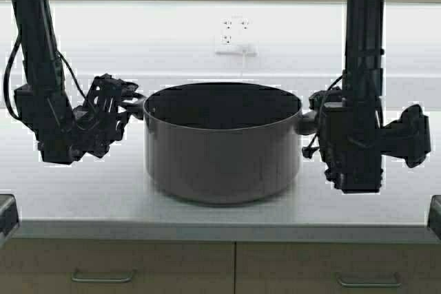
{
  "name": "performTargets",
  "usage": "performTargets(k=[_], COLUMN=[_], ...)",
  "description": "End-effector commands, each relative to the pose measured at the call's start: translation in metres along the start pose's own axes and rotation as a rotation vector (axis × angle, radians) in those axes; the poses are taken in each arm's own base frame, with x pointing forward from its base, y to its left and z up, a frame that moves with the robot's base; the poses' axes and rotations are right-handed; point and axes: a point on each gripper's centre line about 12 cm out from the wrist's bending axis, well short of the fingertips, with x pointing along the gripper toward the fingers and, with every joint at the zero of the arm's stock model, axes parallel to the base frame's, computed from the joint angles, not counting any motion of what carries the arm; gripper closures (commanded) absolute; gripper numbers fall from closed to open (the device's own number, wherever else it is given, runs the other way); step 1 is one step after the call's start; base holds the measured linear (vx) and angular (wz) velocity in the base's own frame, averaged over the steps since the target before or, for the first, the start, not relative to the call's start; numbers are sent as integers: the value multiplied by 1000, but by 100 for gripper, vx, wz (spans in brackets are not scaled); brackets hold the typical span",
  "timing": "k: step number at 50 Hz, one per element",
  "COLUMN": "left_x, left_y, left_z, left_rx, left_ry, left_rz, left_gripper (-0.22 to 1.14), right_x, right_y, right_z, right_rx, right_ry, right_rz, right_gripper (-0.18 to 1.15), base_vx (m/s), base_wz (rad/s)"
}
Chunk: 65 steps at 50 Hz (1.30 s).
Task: Open the cabinet, put the pot inside, then close it
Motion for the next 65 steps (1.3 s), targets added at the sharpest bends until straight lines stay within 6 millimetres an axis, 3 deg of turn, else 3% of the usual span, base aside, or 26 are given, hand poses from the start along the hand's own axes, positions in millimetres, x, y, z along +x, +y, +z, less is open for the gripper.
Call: performTargets(k=[1, 23, 41, 65], left_x=[9, 15, 38, 49], left_y=[-6, 15, 6, 5], left_z=[8, 6, 12, 14], left_rx=[8, 0, -45, -41], left_ry=[-21, -19, -42, -44], left_rz=[-31, -2, -72, -81], left_gripper=[-2, -2, -2, -2], right_x=[6, 10, 23, 34], right_y=[5, -3, -3, -16], right_z=[-4, -11, -17, -14], right_rx=[17, 27, 50, 87], right_ry=[3, 8, -11, -60], right_rz=[32, 40, 75, 82], right_gripper=[-4, -4, -4, -4], base_vx=[0, 0, 0, 0], base_wz=[0, 0, 0, 0])
